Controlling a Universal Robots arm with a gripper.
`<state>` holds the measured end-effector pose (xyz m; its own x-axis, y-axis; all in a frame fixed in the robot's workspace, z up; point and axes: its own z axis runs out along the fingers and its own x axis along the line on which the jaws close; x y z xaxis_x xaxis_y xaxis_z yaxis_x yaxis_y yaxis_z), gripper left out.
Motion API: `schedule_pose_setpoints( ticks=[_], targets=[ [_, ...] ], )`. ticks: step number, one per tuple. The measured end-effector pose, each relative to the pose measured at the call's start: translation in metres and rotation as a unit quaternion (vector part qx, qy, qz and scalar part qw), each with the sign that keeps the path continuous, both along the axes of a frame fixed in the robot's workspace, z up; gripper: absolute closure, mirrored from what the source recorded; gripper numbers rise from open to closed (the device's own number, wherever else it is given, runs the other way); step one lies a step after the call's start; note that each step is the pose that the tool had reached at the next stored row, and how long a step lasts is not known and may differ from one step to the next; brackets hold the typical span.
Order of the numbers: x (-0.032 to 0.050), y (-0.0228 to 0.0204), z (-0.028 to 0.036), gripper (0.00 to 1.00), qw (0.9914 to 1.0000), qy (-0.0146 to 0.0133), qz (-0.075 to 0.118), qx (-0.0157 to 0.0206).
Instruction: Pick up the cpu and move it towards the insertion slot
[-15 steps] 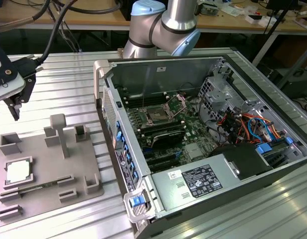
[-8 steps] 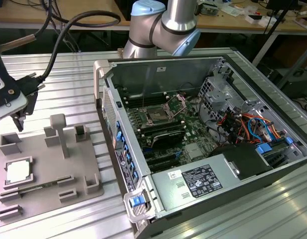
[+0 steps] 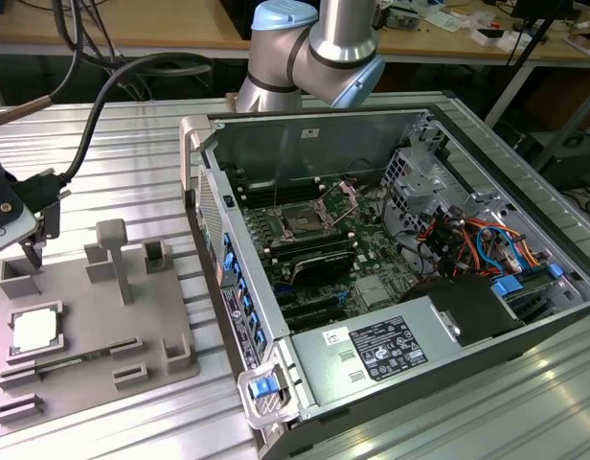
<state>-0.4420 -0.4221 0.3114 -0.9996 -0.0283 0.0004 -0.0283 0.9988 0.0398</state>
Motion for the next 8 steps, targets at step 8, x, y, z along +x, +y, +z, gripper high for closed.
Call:
schedule_pose_setpoints(
  ticks=[8],
  targets=[
    [-0.0075,-0.0003,-0.0172,0.38,1.00000,0.0000,0.001,0.0000]
  ],
)
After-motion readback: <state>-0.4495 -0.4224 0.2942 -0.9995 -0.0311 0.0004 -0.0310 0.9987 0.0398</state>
